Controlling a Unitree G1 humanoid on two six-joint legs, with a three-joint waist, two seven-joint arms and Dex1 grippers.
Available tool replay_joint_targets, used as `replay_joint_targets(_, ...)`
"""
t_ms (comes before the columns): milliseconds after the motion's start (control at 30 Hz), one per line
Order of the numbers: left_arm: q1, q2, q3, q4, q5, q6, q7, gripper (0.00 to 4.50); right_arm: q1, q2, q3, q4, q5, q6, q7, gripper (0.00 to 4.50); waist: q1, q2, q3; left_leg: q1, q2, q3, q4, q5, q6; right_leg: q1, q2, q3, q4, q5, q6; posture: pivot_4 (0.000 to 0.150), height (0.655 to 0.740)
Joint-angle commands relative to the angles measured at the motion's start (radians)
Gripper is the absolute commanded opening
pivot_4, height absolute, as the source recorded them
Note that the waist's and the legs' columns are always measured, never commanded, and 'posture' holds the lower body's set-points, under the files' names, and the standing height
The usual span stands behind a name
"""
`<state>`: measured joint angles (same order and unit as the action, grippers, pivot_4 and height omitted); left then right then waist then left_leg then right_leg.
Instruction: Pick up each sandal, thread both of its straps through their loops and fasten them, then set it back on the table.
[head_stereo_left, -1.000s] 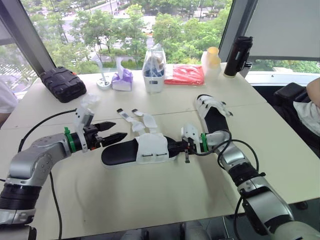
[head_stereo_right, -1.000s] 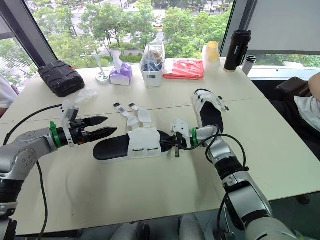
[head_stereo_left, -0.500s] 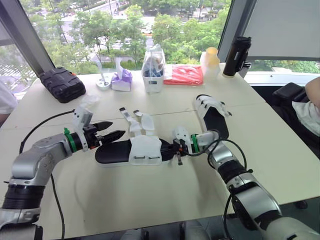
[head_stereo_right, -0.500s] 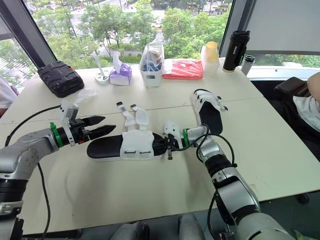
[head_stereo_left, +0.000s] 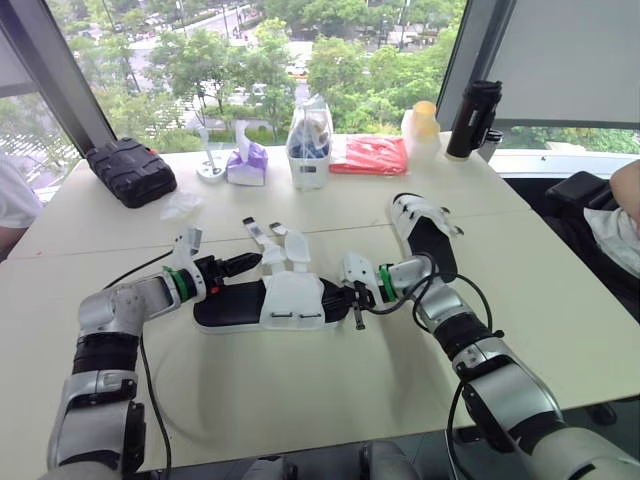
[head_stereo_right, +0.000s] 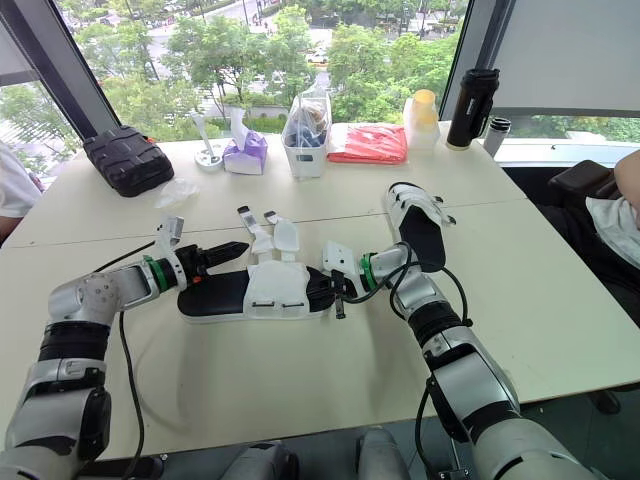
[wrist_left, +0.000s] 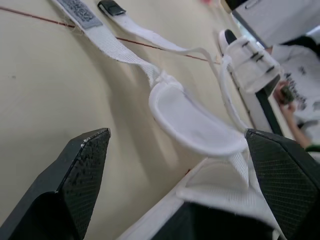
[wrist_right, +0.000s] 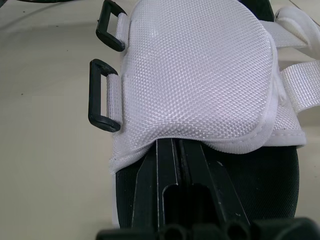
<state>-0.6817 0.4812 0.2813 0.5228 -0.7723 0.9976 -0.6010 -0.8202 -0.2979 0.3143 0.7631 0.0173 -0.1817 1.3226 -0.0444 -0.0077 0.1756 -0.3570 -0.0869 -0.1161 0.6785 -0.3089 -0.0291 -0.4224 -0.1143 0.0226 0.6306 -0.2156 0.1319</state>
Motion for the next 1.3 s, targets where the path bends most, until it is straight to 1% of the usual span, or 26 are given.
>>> replay_joint_targets(33, -0.083, -0.038, 0.095, 0.091, -0.056, 0.074, 0.046, 4.50, 0.025, -0.020, 0.035, 0.018, -0.053, 0.021, 0.001, 0.06, 0.001, 0.000, 0.000, 0.000, 0.000, 0.000, 0.000, 0.000, 0.000, 0.000, 0.000, 0.000, 0.000, 0.000, 0.000, 0.150, 0.7400)
replay_joint_targets(267, -0.127, -0.120, 0.106, 0.176, -0.022, 0.087, 0.073, 4.50, 0.021, -0.017, 0.023, 0.011, -0.044, 0.038, -0.009, 0.06, 0.001, -0.001, 0.000, 0.000, -0.001, 0.000, 0.000, 0.001, -0.001, 0.000, -0.001, 0.000, 0.000, 0.000, 0.000, 0.150, 0.7400)
replay_joint_targets(400, -0.144, -0.162, 0.122, 0.224, -0.001, 0.033, 0.090, 4.50, 0.026, -0.021, 0.025, 0.001, -0.049, 0.037, -0.013, 0.06, 0.002, -0.001, -0.001, 0.000, -0.001, 0.000, 0.000, 0.000, -0.001, 0.001, -0.001, 0.000, -0.001, 0.000, 0.000, 0.150, 0.7400)
replay_joint_targets(633, -0.168, -0.237, 0.202, 0.329, 0.002, -0.121, 0.119, 4.50, 0.044, -0.027, 0.025, -0.025, -0.048, 0.042, -0.021, 0.06, 0.003, -0.001, -0.001, 0.000, -0.001, 0.000, 0.000, 0.000, -0.001, 0.001, -0.002, 0.000, -0.001, 0.000, 0.000, 0.150, 0.7400)
replay_joint_targets(800, -0.188, -0.258, 0.264, 0.405, -0.008, -0.226, 0.129, 4.50, 0.055, -0.034, 0.028, -0.044, -0.048, 0.048, -0.024, 0.06, 0.006, -0.001, -0.001, 0.001, -0.001, 0.000, 0.000, 0.000, 0.000, 0.003, -0.002, 0.000, -0.001, 0.000, 0.000, 0.150, 0.7400)
replay_joint_targets(1000, -0.211, -0.273, 0.298, 0.451, -0.008, -0.280, 0.112, 4.50, 0.065, -0.039, 0.032, -0.062, -0.050, 0.053, -0.028, 0.06, 0.006, -0.001, -0.001, 0.001, -0.001, 0.000, 0.000, 0.000, 0.000, 0.003, -0.002, -0.001, -0.001, 0.000, 0.000, 0.150, 0.7400)
replay_joint_targets(1100, -0.217, -0.281, 0.299, 0.461, -0.004, -0.291, 0.107, 3.64, 0.067, -0.042, 0.033, -0.068, -0.050, 0.056, -0.030, 0.00, 0.008, -0.001, -0.001, 0.001, -0.001, -0.001, 0.000, 0.000, 0.000, 0.003, -0.002, -0.001, -0.001, 0.000, 0.000, 0.150, 0.7400)
replay_joint_targets(1133, -0.219, -0.282, 0.298, 0.464, -0.002, -0.293, 0.105, 3.20, 0.067, -0.042, 0.035, -0.069, -0.050, 0.057, -0.030, 0.00, 0.009, -0.001, -0.002, 0.001, -0.001, -0.001, 0.000, -0.001, 0.001, 0.003, -0.002, -0.001, -0.001, 0.000, 0.000, 0.150, 0.7400)
replay_joint_targets(1200, -0.221, -0.280, 0.288, 0.468, 0.010, -0.293, 0.102, 2.10, 0.067, -0.044, 0.036, -0.068, -0.051, 0.057, -0.033, 0.00, 0.010, -0.001, -0.001, 0.001, -0.001, -0.001, 0.000, -0.001, 0.001, 0.004, -0.002, -0.001, -0.001, 0.000, 0.000, 0.150, 0.7400)
replay_joint_targets(1233, -0.222, -0.280, 0.285, 0.470, 0.014, -0.292, 0.102, 1.67, 0.067, -0.044, 0.036, -0.069, -0.050, 0.058, -0.033, 0.00, 0.010, -0.001, -0.002, 0.001, -0.001, -0.001, 0.000, -0.001, 0.001, 0.004, -0.002, -0.001, -0.001, 0.000, 0.000, 0.150, 0.7400)
replay_joint_targets(1300, -0.223, -0.278, 0.284, 0.474, 0.016, -0.293, 0.101, 1.67, 0.069, -0.045, 0.037, -0.072, -0.050, 0.058, -0.034, 0.00, 0.010, -0.001, -0.002, 0.001, -0.001, -0.001, 0.000, -0.001, 0.001, 0.004, -0.002, -0.002, -0.001, 0.000, 0.000, 0.150, 0.7400)
